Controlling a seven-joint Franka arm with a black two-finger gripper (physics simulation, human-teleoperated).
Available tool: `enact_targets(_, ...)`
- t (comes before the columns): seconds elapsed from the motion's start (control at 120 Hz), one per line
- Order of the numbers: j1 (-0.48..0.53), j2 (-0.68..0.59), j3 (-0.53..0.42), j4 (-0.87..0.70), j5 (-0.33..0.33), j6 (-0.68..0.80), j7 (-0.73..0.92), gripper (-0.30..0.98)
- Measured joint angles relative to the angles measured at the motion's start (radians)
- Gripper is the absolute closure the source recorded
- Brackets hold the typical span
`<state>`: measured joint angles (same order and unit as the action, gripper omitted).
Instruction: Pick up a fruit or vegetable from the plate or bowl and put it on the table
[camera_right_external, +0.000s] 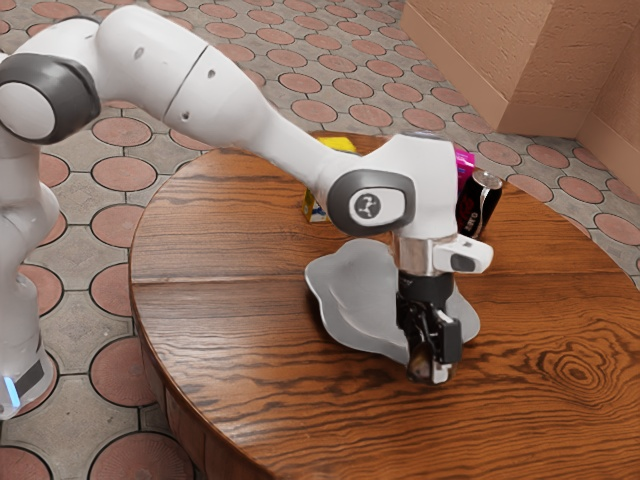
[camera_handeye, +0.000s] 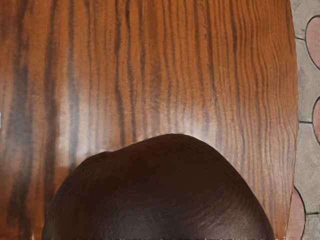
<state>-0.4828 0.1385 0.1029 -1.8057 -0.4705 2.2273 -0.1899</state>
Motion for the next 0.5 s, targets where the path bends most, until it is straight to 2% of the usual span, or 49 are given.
enact_targets(0.167, -0.004, 0.018, -0.054, -0.001, 0.006, 0.003, -0.016, 0.24)
enact_targets(0.5, 0.001, 0.08, -0.064, -0.003, 0.012, 0.019, -0.037, 0.23)
